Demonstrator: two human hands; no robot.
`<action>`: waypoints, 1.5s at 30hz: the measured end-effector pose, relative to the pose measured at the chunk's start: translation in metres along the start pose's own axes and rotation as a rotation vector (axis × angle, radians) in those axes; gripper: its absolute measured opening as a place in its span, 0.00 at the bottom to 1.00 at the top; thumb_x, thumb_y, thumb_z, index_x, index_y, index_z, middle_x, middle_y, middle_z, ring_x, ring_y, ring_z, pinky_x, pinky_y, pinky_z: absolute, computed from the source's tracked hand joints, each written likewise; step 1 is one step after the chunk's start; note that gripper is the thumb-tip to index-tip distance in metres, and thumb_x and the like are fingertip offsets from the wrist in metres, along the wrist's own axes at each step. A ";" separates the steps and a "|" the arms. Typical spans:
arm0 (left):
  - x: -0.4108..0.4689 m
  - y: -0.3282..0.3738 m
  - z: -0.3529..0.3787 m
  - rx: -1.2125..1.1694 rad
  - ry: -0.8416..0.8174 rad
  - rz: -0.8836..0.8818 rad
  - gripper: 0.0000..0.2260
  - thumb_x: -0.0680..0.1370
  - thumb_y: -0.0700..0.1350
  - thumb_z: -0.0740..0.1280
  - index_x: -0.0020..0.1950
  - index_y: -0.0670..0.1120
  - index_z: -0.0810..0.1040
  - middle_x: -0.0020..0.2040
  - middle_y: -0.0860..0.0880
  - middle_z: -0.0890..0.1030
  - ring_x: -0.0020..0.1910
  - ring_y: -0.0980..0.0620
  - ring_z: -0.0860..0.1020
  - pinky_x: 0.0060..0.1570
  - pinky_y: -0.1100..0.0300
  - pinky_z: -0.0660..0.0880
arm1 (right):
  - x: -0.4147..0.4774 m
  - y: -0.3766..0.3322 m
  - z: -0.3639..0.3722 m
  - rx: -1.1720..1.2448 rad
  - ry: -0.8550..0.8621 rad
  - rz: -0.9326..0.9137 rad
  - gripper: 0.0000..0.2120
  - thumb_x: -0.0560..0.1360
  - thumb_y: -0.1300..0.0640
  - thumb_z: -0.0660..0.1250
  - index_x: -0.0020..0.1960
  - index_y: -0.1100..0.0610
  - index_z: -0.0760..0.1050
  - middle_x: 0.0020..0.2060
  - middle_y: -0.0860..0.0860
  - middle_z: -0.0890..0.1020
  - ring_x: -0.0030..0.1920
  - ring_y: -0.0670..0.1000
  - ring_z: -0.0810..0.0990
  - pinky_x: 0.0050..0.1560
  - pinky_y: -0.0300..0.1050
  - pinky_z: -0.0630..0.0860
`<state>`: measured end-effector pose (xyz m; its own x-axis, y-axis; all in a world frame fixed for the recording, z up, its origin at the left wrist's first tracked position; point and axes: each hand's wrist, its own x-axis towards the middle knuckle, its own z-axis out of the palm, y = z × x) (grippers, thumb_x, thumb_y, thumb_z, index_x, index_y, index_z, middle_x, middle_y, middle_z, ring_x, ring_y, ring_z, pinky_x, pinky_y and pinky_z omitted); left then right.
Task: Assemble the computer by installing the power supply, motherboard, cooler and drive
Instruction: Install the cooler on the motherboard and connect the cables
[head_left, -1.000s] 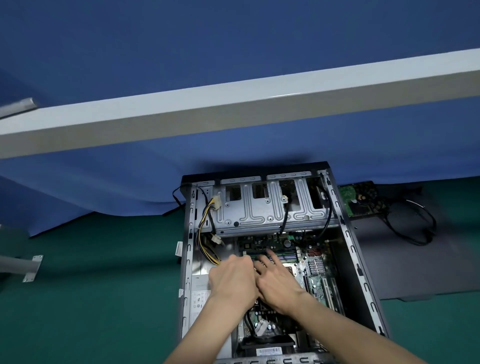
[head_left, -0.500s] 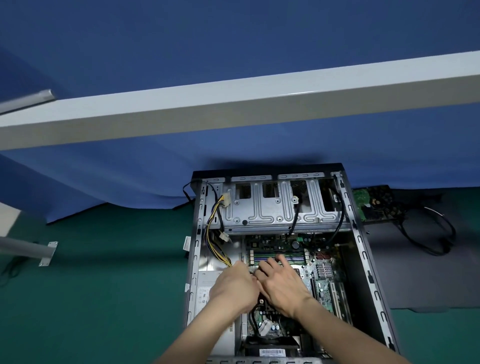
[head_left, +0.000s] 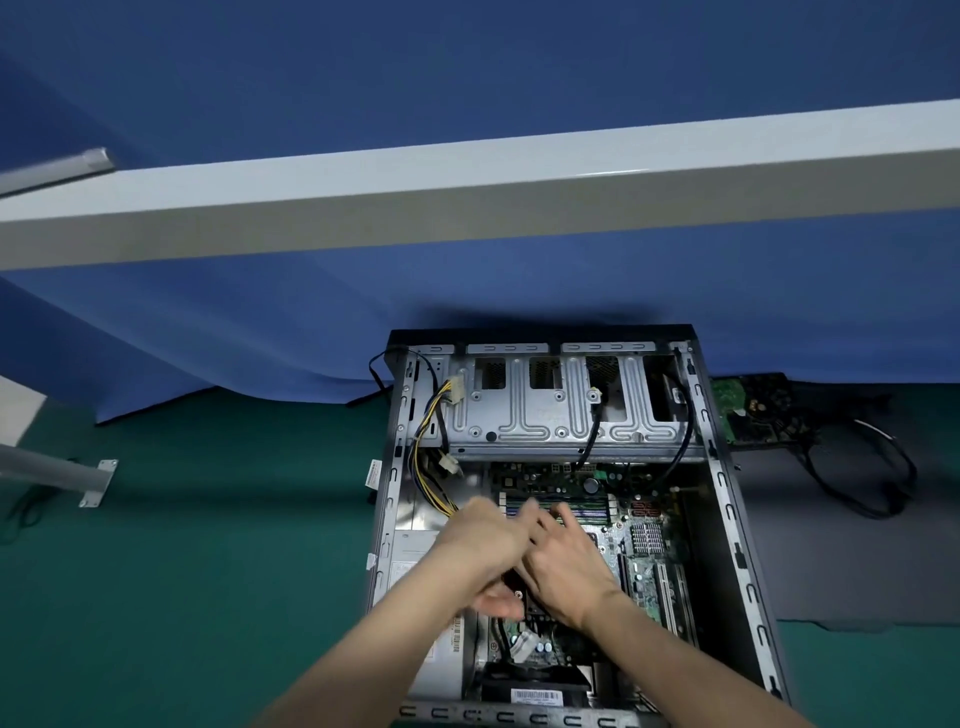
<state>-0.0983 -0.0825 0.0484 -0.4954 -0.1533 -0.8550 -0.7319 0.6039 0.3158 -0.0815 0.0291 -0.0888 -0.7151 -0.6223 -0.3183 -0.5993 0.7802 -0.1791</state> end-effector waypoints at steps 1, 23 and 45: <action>0.000 -0.002 0.000 -0.060 -0.022 -0.077 0.16 0.80 0.53 0.62 0.47 0.40 0.71 0.33 0.45 0.79 0.20 0.53 0.74 0.20 0.65 0.69 | -0.001 0.001 0.004 -0.005 0.042 -0.011 0.28 0.77 0.48 0.39 0.59 0.56 0.75 0.54 0.55 0.77 0.58 0.57 0.73 0.66 0.57 0.60; 0.003 -0.005 0.028 1.013 0.129 0.371 0.14 0.77 0.37 0.65 0.62 0.43 0.73 0.59 0.45 0.76 0.59 0.46 0.74 0.52 0.52 0.75 | 0.003 0.002 0.009 -0.007 -0.024 0.016 0.21 0.78 0.56 0.51 0.70 0.58 0.66 0.62 0.57 0.72 0.63 0.58 0.67 0.71 0.56 0.50; 0.006 -0.019 0.006 1.578 0.145 0.855 0.08 0.79 0.38 0.62 0.54 0.45 0.79 0.52 0.48 0.80 0.51 0.47 0.79 0.42 0.56 0.68 | 0.002 0.002 0.008 -0.039 -0.035 -0.037 0.28 0.75 0.50 0.43 0.68 0.58 0.68 0.59 0.57 0.73 0.61 0.58 0.69 0.69 0.59 0.54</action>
<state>-0.0843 -0.0902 0.0348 -0.5538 0.5605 -0.6158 0.7683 0.6291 -0.1183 -0.0815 0.0299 -0.0970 -0.6799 -0.6474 -0.3444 -0.6390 0.7535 -0.1549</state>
